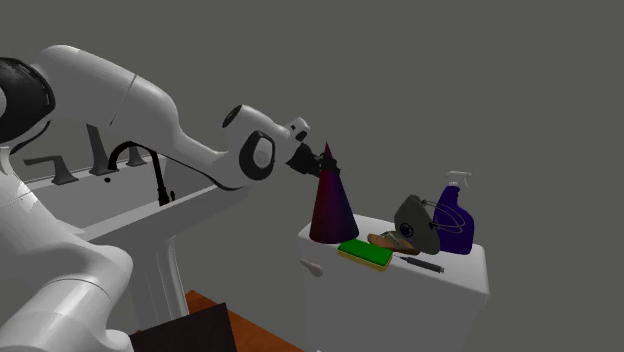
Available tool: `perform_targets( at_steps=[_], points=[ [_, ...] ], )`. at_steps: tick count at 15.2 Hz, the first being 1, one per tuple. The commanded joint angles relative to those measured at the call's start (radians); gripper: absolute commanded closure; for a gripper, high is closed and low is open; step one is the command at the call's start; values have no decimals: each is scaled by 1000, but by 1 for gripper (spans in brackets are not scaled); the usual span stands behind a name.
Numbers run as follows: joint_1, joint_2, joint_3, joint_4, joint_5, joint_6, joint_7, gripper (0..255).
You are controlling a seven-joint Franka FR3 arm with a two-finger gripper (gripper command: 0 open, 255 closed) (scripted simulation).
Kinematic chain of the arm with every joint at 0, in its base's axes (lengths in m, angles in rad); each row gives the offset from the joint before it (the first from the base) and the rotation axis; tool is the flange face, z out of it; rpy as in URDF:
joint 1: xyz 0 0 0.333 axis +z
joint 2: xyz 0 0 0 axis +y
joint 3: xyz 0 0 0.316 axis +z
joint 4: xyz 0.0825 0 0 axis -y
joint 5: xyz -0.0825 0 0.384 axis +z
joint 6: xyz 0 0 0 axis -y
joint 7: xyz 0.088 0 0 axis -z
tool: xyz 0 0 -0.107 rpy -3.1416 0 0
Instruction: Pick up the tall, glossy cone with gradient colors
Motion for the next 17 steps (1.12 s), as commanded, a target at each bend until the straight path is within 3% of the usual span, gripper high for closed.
perform_targets(
  at_steps=[1,9,17],
  points=[
    [-5,1,4,-2,-2,3,2,255],
    [-3,1,2,-1,-1,1,1,255],
    [127,-28,-113,63,70,-112,-82,255]
  ],
)
